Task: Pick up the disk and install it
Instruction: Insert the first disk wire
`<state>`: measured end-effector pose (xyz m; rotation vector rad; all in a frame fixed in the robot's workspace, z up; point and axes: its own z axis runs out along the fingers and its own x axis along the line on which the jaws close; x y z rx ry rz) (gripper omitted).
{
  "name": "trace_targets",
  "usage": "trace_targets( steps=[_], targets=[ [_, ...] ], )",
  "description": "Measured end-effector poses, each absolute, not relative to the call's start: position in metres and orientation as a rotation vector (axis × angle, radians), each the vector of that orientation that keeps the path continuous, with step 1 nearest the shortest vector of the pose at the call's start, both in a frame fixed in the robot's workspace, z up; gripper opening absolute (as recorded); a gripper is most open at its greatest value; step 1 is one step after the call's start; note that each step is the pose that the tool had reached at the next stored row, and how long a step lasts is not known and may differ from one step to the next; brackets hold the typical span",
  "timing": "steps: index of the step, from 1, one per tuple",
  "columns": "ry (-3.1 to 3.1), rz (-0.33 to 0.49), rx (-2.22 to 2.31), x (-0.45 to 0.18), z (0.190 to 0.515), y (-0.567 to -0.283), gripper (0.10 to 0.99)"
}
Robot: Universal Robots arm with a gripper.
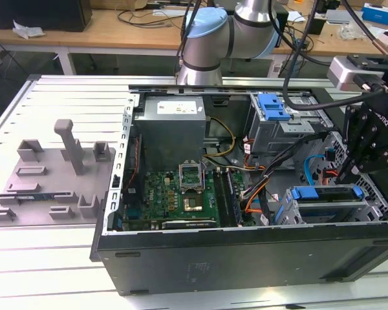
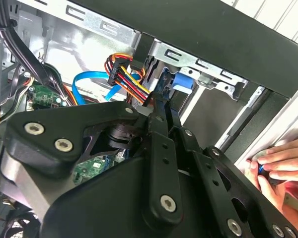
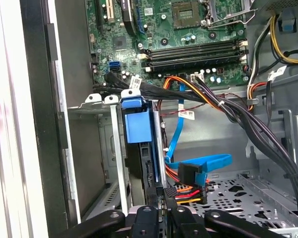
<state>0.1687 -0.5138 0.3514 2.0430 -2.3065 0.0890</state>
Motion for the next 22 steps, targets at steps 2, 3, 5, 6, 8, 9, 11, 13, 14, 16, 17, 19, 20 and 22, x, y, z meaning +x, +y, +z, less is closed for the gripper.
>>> trace_targets(
  steps=[2,3,5,6,8,9,11,13,14,16,17,19,20,22],
  targets=[
    [-2.312,0.090,2.037,0.1684,0.3514,-0.5138,0.165],
    [-2.314,0.089,2.034,0.1683,0.3514,-0.5139,0.165],
    [-2.315,0.089,2.034,0.1683,0.3513,-0.5139,0.165],
    [-2.315,0.089,2.034,0.1682,0.3513,-0.5139,0.165],
    [-2.318,0.096,2.036,0.1675,0.3514,-0.5143,0.165],
    [-2.320,0.099,2.038,0.1673,0.3513,-0.5144,0.165],
    [-2.324,0.105,2.040,0.1665,0.3513,-0.5148,0.165],
    [-2.325,0.106,2.039,0.1645,0.3513,-0.5156,0.165],
    [-2.326,0.106,2.038,0.1639,0.3513,-0.5162,0.165],
    [-2.326,0.106,2.039,0.1639,0.3513,-0.5163,0.165],
    [-2.326,0.106,2.038,0.1639,0.3513,-0.5163,0.165],
    [-2.326,0.106,2.038,0.1638,0.3513,-0.5164,0.165],
    [-2.326,0.106,2.038,0.1638,0.3513,-0.5164,0.165],
    [-2.326,0.106,2.038,0.1638,0.3513,-0.5164,0.165]
  ],
)
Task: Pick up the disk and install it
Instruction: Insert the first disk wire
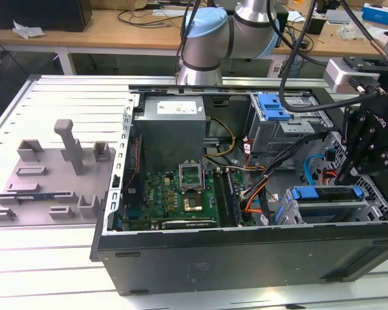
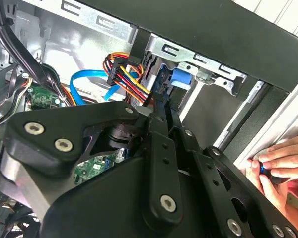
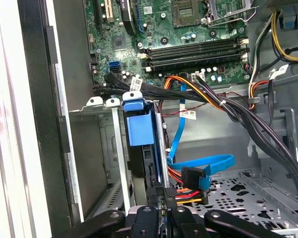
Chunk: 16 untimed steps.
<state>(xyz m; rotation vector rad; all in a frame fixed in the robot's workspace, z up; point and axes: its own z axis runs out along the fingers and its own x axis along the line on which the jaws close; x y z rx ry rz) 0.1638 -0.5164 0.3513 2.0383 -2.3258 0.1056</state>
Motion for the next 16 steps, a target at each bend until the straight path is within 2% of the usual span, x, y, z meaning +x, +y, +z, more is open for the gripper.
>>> trace_targets(
  steps=[16],
  targets=[
    [-2.328,0.123,2.019,0.1642,0.3513,-0.5174,0.165]
  ],
)
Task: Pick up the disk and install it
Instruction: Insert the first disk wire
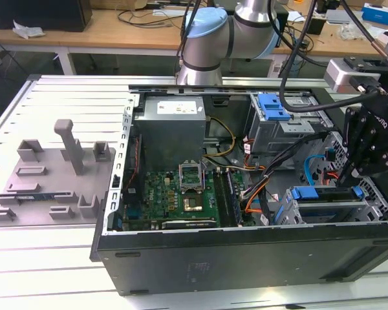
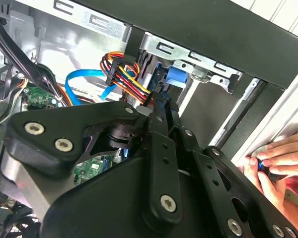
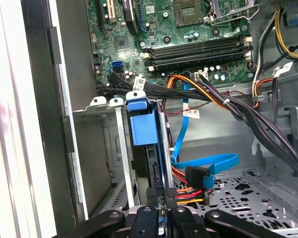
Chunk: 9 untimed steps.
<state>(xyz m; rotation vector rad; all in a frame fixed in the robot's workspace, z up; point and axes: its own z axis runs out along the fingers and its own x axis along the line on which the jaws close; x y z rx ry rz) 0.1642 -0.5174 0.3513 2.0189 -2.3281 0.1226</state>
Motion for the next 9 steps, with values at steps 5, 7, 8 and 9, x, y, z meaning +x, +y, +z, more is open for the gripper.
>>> trace_targets(
  steps=[5,7,8,9],
  targets=[
    [-2.331,0.123,2.015,0.1642,0.3509,-0.5174,0.165],
    [-2.331,0.123,2.014,0.1642,0.3506,-0.5174,0.165],
    [-2.332,0.123,2.014,0.1642,0.3505,-0.5174,0.165],
    [-2.332,0.123,2.014,0.1642,0.3504,-0.5174,0.165]
  ],
)
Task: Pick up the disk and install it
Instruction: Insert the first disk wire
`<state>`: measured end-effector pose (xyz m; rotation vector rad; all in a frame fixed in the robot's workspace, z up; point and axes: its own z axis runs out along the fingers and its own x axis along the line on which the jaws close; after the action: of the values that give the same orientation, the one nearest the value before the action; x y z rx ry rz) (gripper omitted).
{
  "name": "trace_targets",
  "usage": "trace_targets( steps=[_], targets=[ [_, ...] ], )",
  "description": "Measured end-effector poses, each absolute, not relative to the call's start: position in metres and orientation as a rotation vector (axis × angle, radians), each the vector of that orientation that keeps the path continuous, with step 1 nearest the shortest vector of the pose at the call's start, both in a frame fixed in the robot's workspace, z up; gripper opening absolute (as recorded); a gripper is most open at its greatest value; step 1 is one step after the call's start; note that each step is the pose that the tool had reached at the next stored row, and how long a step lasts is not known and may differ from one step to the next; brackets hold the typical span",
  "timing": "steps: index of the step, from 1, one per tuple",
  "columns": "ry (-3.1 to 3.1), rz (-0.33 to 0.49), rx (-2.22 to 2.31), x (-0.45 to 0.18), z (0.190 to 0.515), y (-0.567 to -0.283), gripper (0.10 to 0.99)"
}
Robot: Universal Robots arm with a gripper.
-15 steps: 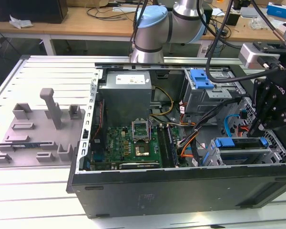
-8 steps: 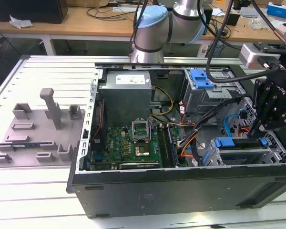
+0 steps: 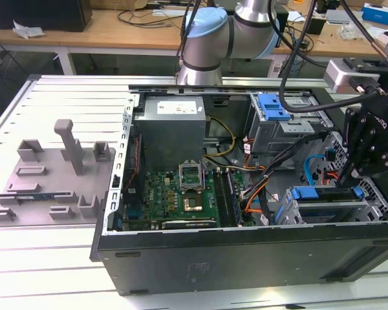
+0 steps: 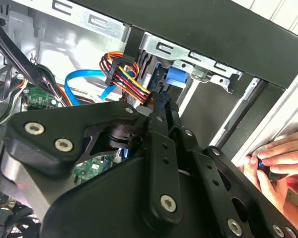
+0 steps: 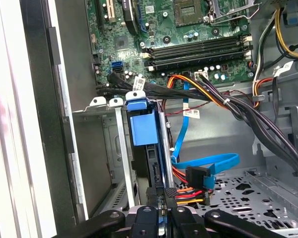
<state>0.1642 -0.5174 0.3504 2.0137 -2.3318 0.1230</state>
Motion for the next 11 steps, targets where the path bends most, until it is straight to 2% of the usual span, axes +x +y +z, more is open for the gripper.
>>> trace_targets(
  steps=[11],
  targets=[
    [-2.331,0.125,2.013,0.1649,0.3502,-0.5129,0.165]
  ],
)
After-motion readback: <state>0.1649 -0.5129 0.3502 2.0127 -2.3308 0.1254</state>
